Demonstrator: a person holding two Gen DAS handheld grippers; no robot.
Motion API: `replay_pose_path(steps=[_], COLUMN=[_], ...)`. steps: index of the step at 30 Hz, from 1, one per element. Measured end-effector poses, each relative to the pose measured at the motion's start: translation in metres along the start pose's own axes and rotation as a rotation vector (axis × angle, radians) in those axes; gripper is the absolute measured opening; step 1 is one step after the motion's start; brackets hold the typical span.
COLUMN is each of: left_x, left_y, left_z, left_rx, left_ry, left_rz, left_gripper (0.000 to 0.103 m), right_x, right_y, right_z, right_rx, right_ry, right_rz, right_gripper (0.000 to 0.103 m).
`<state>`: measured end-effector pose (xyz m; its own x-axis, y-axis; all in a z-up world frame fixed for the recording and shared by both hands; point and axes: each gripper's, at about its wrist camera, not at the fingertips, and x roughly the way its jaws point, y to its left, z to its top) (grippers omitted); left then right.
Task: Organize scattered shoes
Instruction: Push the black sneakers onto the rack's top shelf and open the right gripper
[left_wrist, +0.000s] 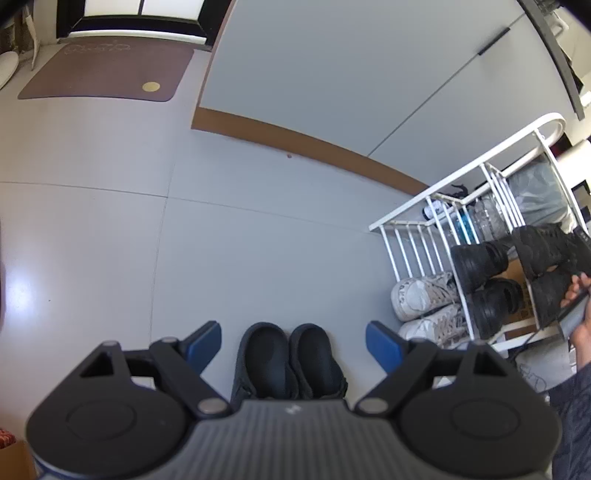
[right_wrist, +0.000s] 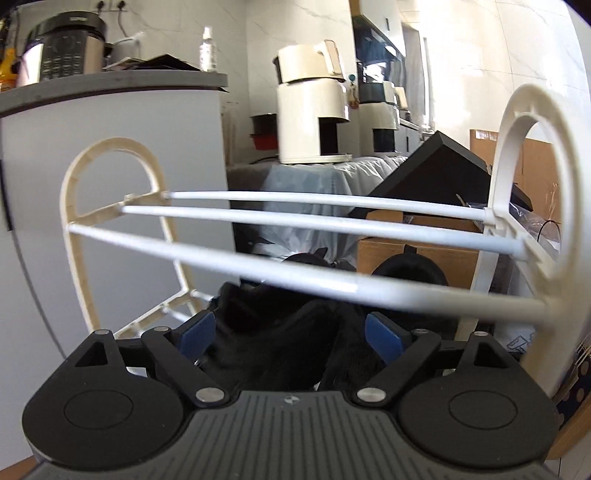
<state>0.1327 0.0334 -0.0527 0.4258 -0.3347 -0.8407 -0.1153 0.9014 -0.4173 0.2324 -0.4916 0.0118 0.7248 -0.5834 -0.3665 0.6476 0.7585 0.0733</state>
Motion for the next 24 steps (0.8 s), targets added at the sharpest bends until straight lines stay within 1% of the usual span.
replay_pose_path(steps=[3,6,8,10,12,19,24], left_x=[-0.003,-0.006,-0.008,-0.011,-0.014,-0.026,-0.034], left_y=[0.000,-0.003,-0.006,-0.010,-0.016,-0.026,-0.025], left_z=[-0.004,-0.009,-0.013,-0.018,-0.024,-0.041,-0.049], left_rx=[0.007,0.024,0.036,0.049,0.068,0.101,0.114], left_ry=[-0.002,-0.001,0.000,0.003,0.006,0.009,0.006], left_rz=[0.002,0.002,-0.001,-0.007,-0.017,-0.051,-0.057], left_gripper=[0.087,0.087,0.087,0.087,0.087,0.087,0.089], right_x=[-0.014,-0.025,-0.039,-0.050,-0.061,-0.100,-0.128], right_y=[-0.001,-0.004,-0.010,-0.015,-0.021,-0.038,-0.045], right_z=[-0.008,-0.013,-0.016,-0.019,-0.020,-0.021,-0.023], right_rx=[-0.031,-0.044,-0.077,-0.102,-0.112,-0.090,-0.065], right_ry=[0.020,0.044,0.022,0.005,0.007,0.024,0.029], right_rz=[0.040,0.059,0.051,0.040,0.053,0.106,0.113], right_gripper=[0.093,0.093,0.093,0.096,0.097,0.097,0.097])
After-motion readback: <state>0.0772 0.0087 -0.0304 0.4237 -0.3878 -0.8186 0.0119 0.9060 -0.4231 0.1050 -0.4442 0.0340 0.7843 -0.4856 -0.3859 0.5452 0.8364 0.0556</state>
